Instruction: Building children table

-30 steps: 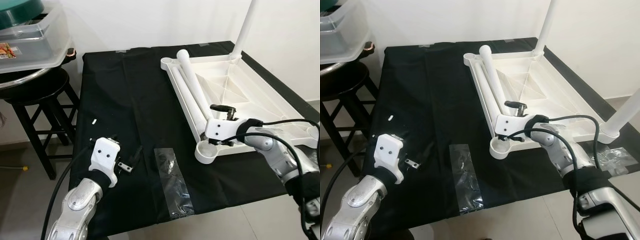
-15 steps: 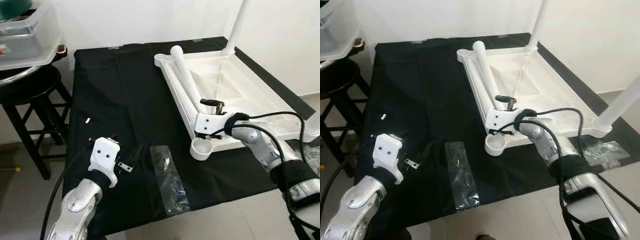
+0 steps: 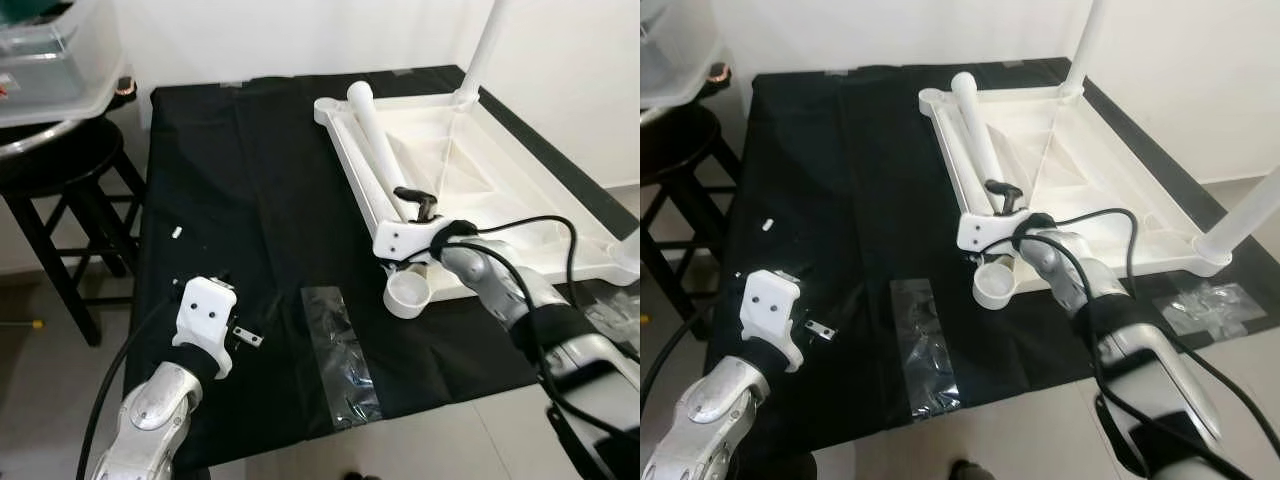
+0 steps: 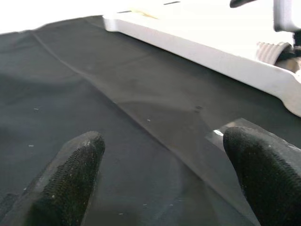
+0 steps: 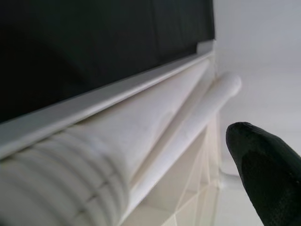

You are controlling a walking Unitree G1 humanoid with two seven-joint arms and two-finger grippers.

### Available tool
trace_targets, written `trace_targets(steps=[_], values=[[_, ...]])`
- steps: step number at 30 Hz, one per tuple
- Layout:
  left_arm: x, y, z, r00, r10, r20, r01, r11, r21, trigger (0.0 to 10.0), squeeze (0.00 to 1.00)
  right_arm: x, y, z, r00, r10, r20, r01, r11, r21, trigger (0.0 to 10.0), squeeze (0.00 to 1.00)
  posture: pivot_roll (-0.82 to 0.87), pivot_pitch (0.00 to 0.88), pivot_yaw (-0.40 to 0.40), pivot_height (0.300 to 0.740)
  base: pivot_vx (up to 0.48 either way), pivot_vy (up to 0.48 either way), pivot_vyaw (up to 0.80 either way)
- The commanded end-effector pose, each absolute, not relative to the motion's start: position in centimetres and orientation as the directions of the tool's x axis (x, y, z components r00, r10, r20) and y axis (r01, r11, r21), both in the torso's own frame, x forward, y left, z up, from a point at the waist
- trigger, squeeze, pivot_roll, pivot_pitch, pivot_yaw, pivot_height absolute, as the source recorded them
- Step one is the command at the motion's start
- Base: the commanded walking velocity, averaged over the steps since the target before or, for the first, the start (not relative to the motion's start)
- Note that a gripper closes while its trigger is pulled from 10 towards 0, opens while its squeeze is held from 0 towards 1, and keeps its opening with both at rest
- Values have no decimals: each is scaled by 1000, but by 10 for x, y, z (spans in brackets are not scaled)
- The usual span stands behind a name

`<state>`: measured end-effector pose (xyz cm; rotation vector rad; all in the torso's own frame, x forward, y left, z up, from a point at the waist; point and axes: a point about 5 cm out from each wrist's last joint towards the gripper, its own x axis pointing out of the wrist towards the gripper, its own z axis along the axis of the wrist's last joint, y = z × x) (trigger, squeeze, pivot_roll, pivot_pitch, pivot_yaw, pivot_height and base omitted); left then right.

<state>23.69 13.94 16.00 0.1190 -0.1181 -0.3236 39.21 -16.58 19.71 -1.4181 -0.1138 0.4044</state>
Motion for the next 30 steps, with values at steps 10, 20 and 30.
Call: trace_targets(steps=[10, 20, 30], values=[[232, 138, 160, 943, -321, 86, 310, 943, 119, 10000, 0, 396, -160, 195, 935, 334, -121, -166, 110, -980, 0, 0, 41, 217, -59, 740, 0, 0, 0], [236, 139, 159, 944, -319, 85, 308, 944, 119, 10000, 0, 391, -166, 206, 948, 317, 21, -28, 149, -988, 0, 0, 16, 188, -48, 740, 0, 0, 0], [250, 146, 168, 948, -296, 120, 286, 954, 93, 10000, 0, 376, -165, 255, 896, 304, 324, 240, 283, -929, 0, 0, -4, 133, -33, 740, 0, 0, 0]])
